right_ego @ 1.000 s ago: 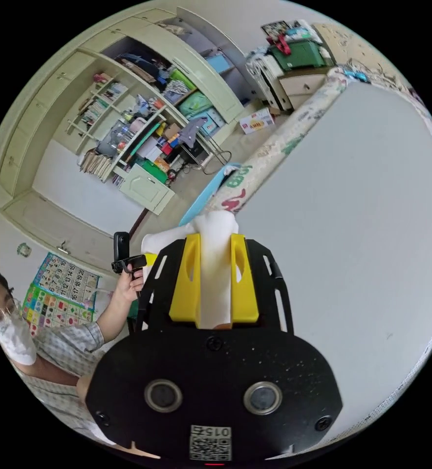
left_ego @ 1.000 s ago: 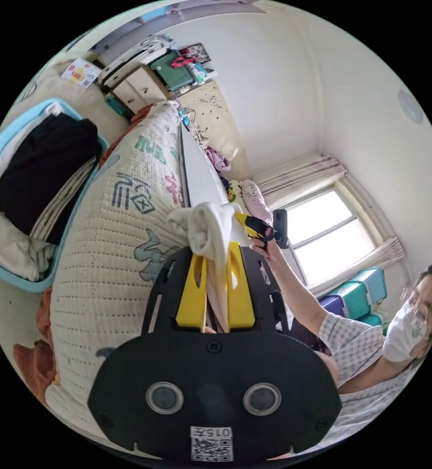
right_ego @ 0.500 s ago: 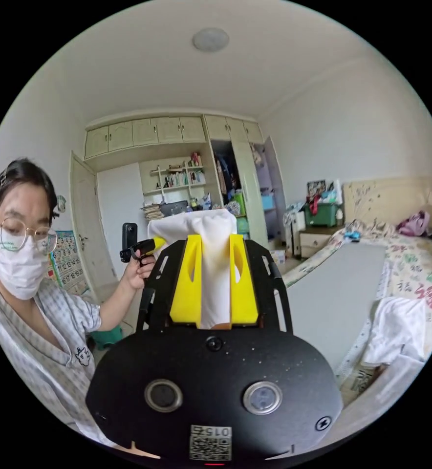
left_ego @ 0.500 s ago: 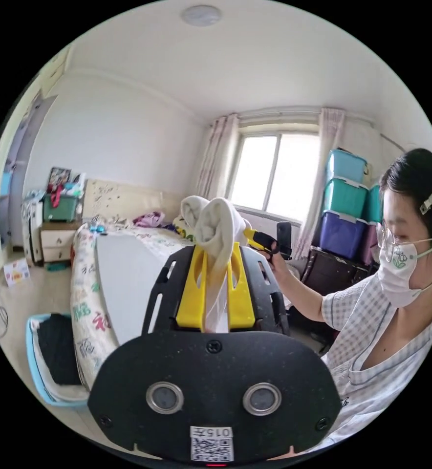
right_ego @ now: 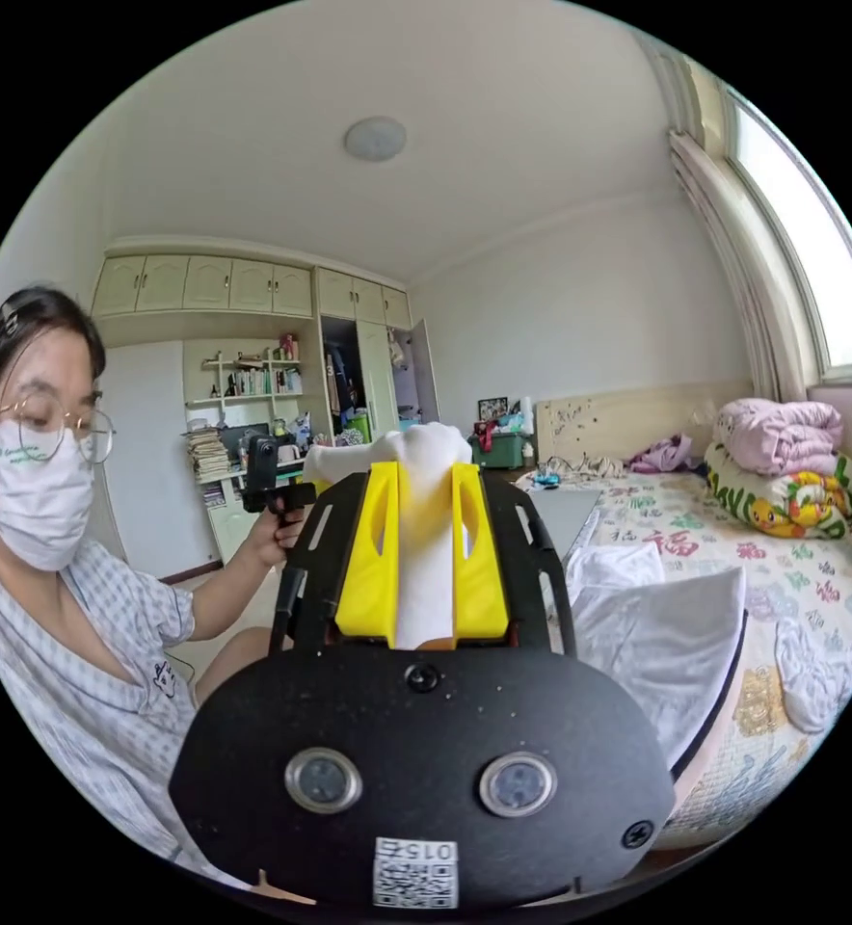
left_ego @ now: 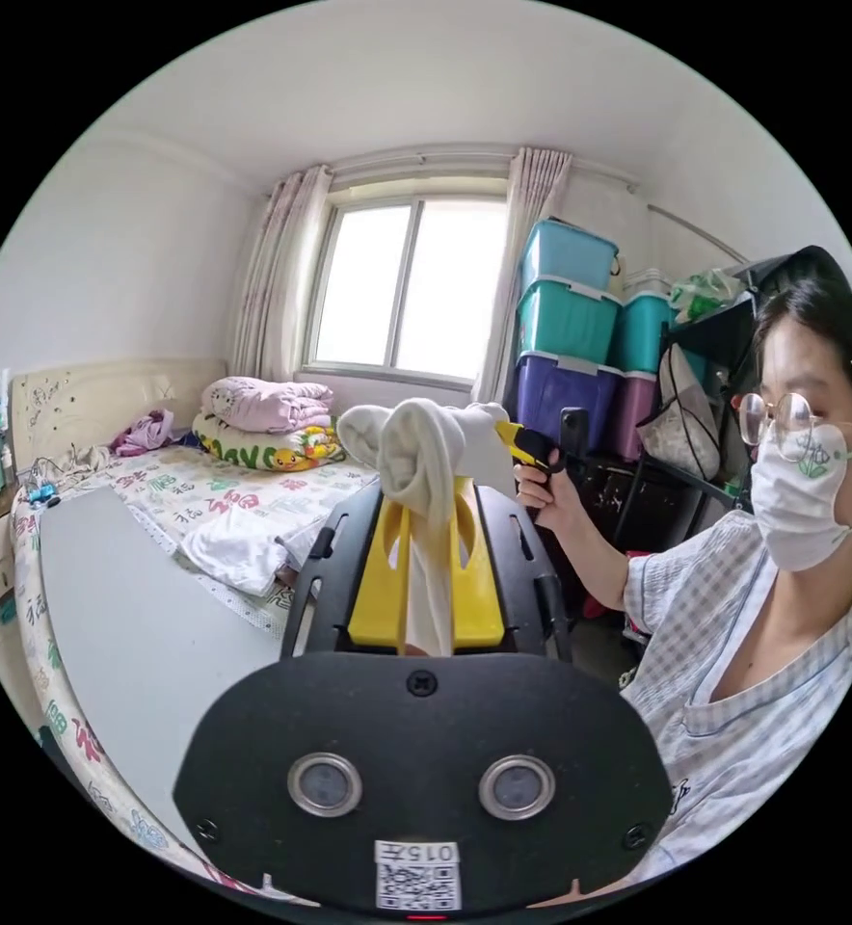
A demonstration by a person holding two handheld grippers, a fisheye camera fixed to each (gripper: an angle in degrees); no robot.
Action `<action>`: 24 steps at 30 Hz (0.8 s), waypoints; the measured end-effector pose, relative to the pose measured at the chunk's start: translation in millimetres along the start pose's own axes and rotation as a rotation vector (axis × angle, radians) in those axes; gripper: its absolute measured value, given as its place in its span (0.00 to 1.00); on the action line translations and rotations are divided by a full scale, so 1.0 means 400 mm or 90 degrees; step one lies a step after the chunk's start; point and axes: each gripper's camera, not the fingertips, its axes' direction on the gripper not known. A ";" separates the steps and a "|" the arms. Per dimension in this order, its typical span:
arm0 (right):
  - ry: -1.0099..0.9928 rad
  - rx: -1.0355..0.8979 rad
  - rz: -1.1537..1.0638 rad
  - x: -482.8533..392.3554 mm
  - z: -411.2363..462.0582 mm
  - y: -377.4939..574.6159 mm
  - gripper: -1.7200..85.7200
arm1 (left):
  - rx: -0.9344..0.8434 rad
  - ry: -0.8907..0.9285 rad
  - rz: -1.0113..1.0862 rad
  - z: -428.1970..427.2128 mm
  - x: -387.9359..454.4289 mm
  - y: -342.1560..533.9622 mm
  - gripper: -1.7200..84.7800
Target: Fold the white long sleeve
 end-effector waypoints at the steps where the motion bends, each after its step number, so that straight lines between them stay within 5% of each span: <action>1: -0.007 -0.004 0.015 0.029 0.020 0.000 0.12 | -0.010 -0.012 -0.004 0.025 -0.011 -0.005 0.09; 13: 0.132 -0.039 -0.116 0.243 0.504 -0.272 0.12 | 0.012 -0.328 0.012 0.173 -0.273 -0.193 0.10; 24: 0.322 -0.147 -0.082 0.466 0.713 -0.214 0.11 | -0.034 -0.310 -0.022 0.547 -0.574 -0.107 0.10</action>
